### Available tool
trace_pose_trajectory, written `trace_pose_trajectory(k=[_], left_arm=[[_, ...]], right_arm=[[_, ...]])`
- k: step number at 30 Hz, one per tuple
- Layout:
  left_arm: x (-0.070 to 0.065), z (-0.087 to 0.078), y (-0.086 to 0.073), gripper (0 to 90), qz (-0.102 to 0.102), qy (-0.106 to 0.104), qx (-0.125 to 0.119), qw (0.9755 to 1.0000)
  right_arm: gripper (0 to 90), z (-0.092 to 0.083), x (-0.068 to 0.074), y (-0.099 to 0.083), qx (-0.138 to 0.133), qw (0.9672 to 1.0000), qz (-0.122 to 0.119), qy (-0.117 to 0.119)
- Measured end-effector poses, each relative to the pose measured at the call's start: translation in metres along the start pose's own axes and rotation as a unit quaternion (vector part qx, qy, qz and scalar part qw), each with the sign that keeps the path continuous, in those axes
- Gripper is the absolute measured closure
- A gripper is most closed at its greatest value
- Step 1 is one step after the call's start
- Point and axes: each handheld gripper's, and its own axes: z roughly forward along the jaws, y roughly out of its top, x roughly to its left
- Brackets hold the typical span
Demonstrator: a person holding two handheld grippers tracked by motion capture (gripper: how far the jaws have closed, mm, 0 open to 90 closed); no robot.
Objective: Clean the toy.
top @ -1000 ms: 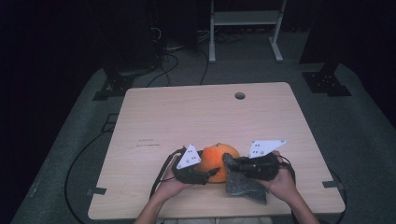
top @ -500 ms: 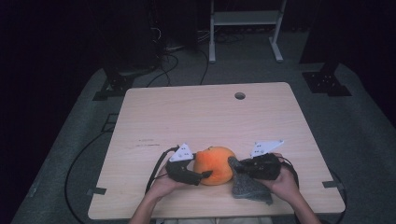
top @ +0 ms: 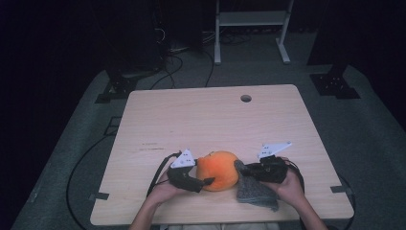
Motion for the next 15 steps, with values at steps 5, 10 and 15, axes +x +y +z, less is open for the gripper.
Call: trace_pose_trajectory(k=[5, 10, 15], left_arm=[[-0.003, 0.003, -0.001, 21.8, 0.017, -0.005, -0.005, 0.9998], [-0.004, 0.002, -0.001, 21.3, 0.026, -0.008, -0.002, 0.9996], [-0.004, 0.002, -0.002, 20.9, 0.025, -0.008, -0.004, 0.9997]], right_arm=[[79.0, -0.018, 0.004, 0.009, -0.068, 0.9973, 0.006, 0.027], [78.8, -0.011, 0.007, 0.014, -0.06, 0.9978, 0.0, 0.028], [78.7, -0.003, -0.009, -0.003, 0.0, 0.9996, 0.027, 0.011]])
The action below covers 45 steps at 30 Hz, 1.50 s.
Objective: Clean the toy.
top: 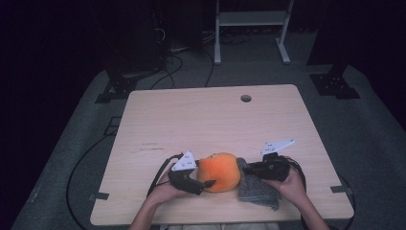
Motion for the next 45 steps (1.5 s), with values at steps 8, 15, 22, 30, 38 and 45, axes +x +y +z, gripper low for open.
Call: trace_pose_trajectory(k=[8, 15, 22, 30, 38, 45], left_arm=[[-0.001, 0.001, 0.0, 19.9, 0.007, 0.0, 0.001, 1.0], [-0.004, 0.001, 0.002, 19.7, 0.017, 0.002, 0.005, 0.9998], [-0.009, 0.002, 0.002, 19.6, 0.044, 0.001, 0.007, 0.999], [-0.01, 0.001, 0.002, 19.6, 0.054, 0.0, 0.008, 0.9985], [-0.014, 0.003, 0.002, 19.4, 0.078, 0.003, 0.007, 0.9969], [-0.014, 0.002, 0.001, 19.4, 0.081, -0.002, 0.005, 0.9967]], right_arm=[[78.3, -0.013, 0.015, 0.019, -0.073, 0.9966, -0.018, 0.034], [78.4, 0.0, -0.003, 0.001, 0.01, 0.9999, 0.009, 0.002], [78.5, -0.017, 0.004, 0.016, -0.063, 0.9974, 0.007, 0.035], [78.6, -0.003, -0.007, 0.006, 0.0, 0.9998, 0.014, 0.01], [78.5, -0.013, 0.005, 0.023, -0.051, 0.998, -0.012, 0.036], [78.6, -0.005, -0.011, 0.006, 0.009, 0.9999, 0.013, 0.003]])
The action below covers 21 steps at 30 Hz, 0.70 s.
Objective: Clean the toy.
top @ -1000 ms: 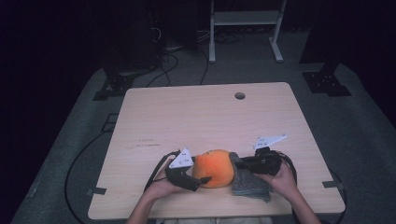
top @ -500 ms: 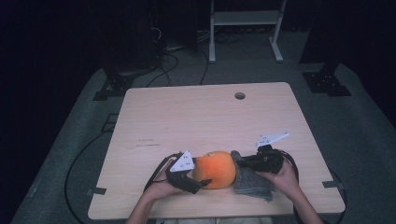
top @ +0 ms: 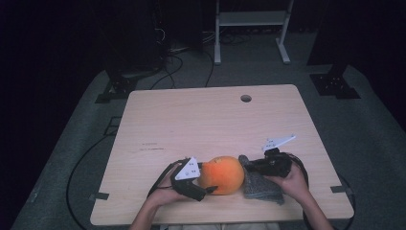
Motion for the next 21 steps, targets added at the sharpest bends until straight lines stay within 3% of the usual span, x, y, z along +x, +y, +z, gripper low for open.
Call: trace_pose_trajectory(k=[2, 4, 6, 8, 10, 12, 14, 15, 16, 18, 19, 21], left_arm=[[0.0, 0.0, 0.0, 19.4, 0.001, 0.0, 0.0, 1.0], [0.0, 0.0, -0.001, 19.4, -0.001, 0.0, -0.001, 1.0], [0.0, -0.001, -0.001, 19.4, 0.0, -0.001, -0.002, 1.0], [0.0, 0.0, 0.0, 19.4, 0.001, -0.001, -0.002, 1.0], [-0.001, 0.0, 0.0, 19.4, 0.003, 0.0, -0.001, 1.0], [-0.001, 0.0, 0.001, 19.4, 0.004, 0.002, 0.0, 1.0], [-0.002, 0.001, 0.001, 19.4, 0.002, 0.003, -0.001, 1.0], [-0.002, 0.001, 0.001, 19.4, 0.001, 0.003, -0.003, 1.0], [-0.002, 0.002, 0.002, 19.4, 0.001, 0.003, -0.003, 1.0], [-0.003, 0.002, 0.002, 19.3, 0.003, 0.004, -0.002, 1.0], [-0.003, 0.002, 0.002, 19.4, 0.003, 0.005, -0.002, 1.0], [-0.003, 0.001, 0.002, 19.4, 0.002, 0.005, -0.003, 1.0]], right_arm=[[78.6, -0.008, 0.003, 0.004, -0.034, 0.9992, 0.003, 0.023], [78.5, -0.011, 0.01, 0.013, -0.058, 0.9973, -0.01, 0.043], [78.5, -0.009, 0.01, 0.013, -0.055, 0.9975, -0.011, 0.043], [78.6, -0.001, 0.006, 0.007, -0.033, 0.9986, -0.001, 0.041], [78.6, 0.002, 0.003, 0.002, 0.003, 0.9999, -0.004, 0.014], [78.6, -0.004, 0.004, 0.001, -0.006, 0.9997, -0.001, 0.024], [78.6, -0.014, 0.009, 0.006, -0.033, 0.9984, -0.01, 0.045], [78.6, -0.019, 0.013, 0.01, -0.051, 0.9969, -0.014, 0.057], [78.6, -0.024, 0.022, 0.017, -0.079, 0.9931, -0.029, 0.082], [78.5, -0.024, 0.025, 0.019, -0.082, 0.9922, -0.033, 0.088], [77.9, -0.019, 0.03, 0.021, -0.07, 0.9934, -0.045, 0.079], [77.8, -0.016, 0.03, 0.02, -0.059, 0.9947, -0.046, 0.071]])
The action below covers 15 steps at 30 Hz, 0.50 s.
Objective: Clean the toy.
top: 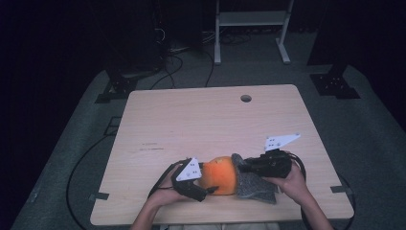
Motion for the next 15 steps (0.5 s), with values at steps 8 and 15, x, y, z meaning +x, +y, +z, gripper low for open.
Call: trace_pose_trajectory(k=[8, 15], left_arm=[[-0.001, 0.005, 0.006, 19.2, -0.014, 0.011, -0.002, 0.9998], [-0.001, 0.004, 0.007, 20.5, -0.025, 0.017, -0.002, 0.9995]], right_arm=[[78.2, -0.006, 0.004, -0.003, -0.003, 0.9999, -0.003, -0.014], [77.9, 0.014, 0.022, 0.005, 0.035, 0.997, -0.056, -0.04]])
